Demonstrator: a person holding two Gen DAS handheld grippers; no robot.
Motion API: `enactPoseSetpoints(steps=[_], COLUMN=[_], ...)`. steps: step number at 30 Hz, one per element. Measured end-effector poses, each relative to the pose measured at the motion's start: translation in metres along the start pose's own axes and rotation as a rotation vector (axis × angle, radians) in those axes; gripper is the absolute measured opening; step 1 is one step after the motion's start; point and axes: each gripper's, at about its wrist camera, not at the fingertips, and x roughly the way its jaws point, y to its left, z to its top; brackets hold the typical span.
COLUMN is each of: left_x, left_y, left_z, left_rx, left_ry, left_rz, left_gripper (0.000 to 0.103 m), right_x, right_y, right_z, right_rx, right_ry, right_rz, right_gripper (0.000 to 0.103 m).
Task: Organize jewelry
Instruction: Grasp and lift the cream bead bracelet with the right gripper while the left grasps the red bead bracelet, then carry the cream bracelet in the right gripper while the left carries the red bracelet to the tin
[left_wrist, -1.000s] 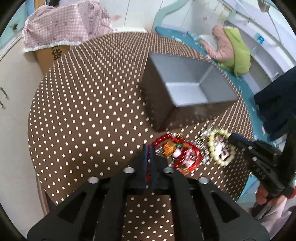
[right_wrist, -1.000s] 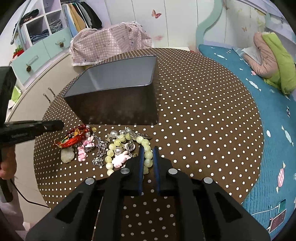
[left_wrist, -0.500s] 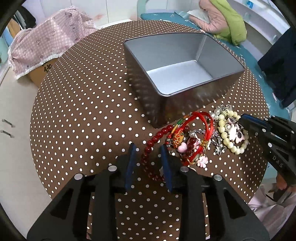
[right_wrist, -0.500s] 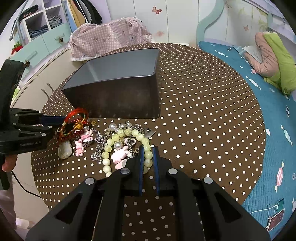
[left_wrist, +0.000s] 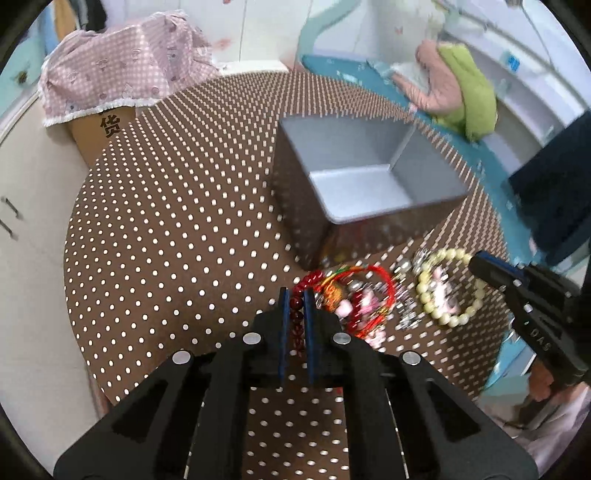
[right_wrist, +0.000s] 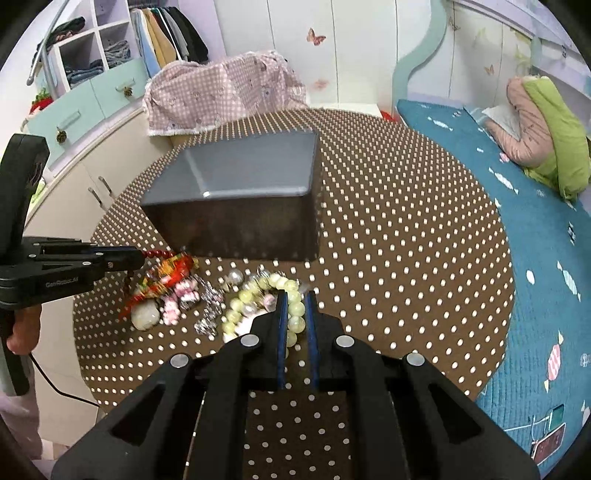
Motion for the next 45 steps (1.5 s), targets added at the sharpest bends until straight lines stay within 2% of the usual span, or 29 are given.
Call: enactPoseSetpoints(steps=[4,7,12,24,27,29,31,32,34,37,38,40,45], left_x=[-0.025,-0.046,-0.068,-0.108,-0.11,-0.1,-0.086,-0.08,-0.069,-0.059,-0.057,-0.056,-0.062], left_y=[0.001,-0.014,-0.026,-0.036,-0.04,-0.044,-0.044,-0.042,-0.04,-0.043,-0.044,-0.044,-0.043], left_z=[0.007,0.009,0.017,0.03,0.03,0.023,0.018,0.015,0.011,0.004,0.003,0.003,0.003], left_rx=[-0.017,-0.018,-0.016,0.0,0.013,0.03,0.021,0.012,-0.004,-0.003,-0.004,-0.008,-0.013], left_ry=[-0.076,-0.129,-0.192,-0.296,-0.292,-0.25,-0.21,-0.197,-0.169,-0.141,-0.136,-0.138,-0.161], left_rz=[-0.042,-0.066,-0.073,-0.088,-0.112,-0.105,-0.096,-0.104,-0.11,-0.102,-0.105,-0.108,-0.109], left_gripper=[0.007,0.007,0.007,0.007,0.007,0.007,0.007,0.007,0.007,0.007,0.007,0.007,0.007], right_x=[-0.015,-0.025,-0.04,-0.067,-0.071,-0.067,-0.05,-0.033,-0.016,-0.007,-0.009,-0.022,-0.088], right_y=[0.003,0.007,0.01,0.009,0.007,0.006,0.005,0.002,-0.004,-0.011,-0.013,-0.014,-0.01], right_z=[0.009,0.015,0.023,0.043,0.046,0.043,0.032,0.024,0.016,0.012,0.014,0.024,0.052], right_rx=[-0.02,-0.036,-0.047,-0.061,-0.059,-0.058,-0.066,-0.056,-0.01,0.023,0.034,0.059,0.031], right_ry=[-0.047,-0.081,-0.125,-0.214,-0.226,-0.202,-0.129,-0.059,0.007,0.033,0.033,0.002,-0.212], right_rz=[0.016,0.017,0.035,0.064,0.086,0.109,0.083,0.059,0.055,0.025,0.037,0.115,0.243], right_gripper=[0.008,0.008,0.008,0.008,0.008,0.008,0.008,0.008,0.008,0.008,0.008,0.008,0.008])
